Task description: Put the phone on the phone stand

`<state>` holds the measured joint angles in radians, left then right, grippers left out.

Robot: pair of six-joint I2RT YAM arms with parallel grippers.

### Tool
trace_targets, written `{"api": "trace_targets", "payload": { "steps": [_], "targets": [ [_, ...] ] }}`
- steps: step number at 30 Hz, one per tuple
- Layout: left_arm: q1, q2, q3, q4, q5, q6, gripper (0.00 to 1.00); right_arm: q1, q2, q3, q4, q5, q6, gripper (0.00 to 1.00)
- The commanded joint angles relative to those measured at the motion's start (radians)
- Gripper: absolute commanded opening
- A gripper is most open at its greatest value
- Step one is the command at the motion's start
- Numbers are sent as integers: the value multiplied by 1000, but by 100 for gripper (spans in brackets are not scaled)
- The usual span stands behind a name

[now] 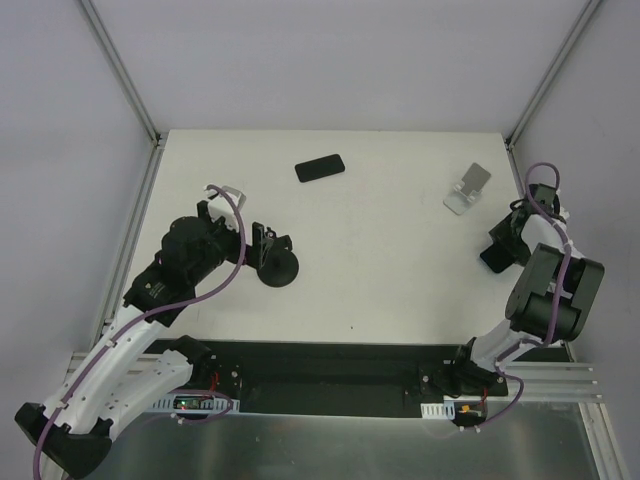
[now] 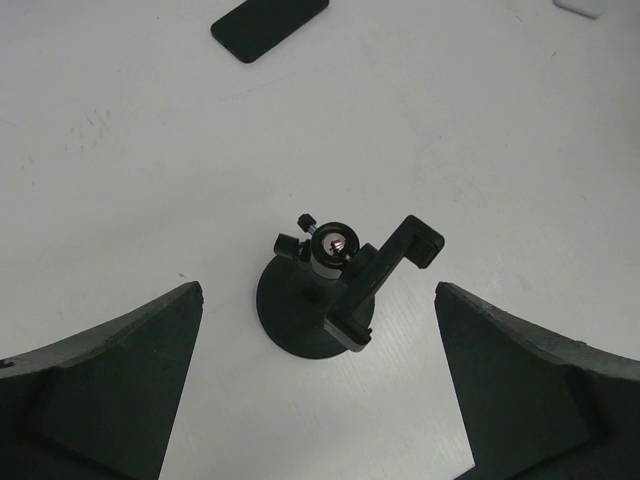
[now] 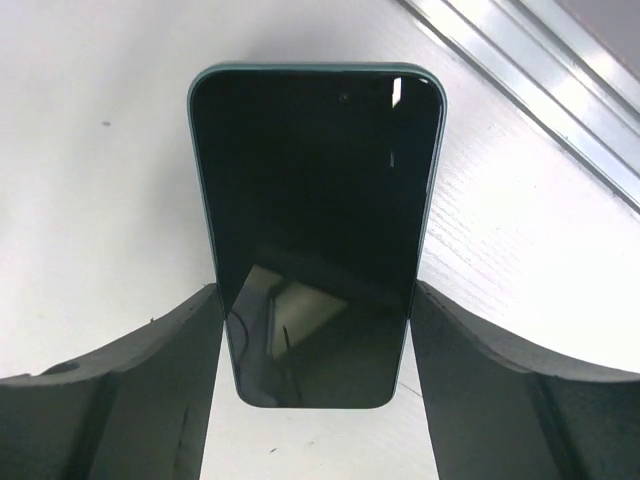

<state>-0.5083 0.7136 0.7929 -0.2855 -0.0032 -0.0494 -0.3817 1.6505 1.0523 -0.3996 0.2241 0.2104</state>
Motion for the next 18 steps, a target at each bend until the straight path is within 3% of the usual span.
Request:
{"api": "trace_targets", "payload": {
  "steps": [1,8,14,18],
  "targets": [
    [13,-40,81,37,43,-55,99,9,-121,-49,152,-14,-42,1],
    [13,-60,224,-21,107,-182,99,193,-366,-176,330,8,-169,1],
    [13,70,348,-50,353,-344,99,564,-541,-155,386,23,-292,1],
    [16,235,443,-52,601,-411,99,910,-593,-88,366,67,-362,1]
  ]
}}
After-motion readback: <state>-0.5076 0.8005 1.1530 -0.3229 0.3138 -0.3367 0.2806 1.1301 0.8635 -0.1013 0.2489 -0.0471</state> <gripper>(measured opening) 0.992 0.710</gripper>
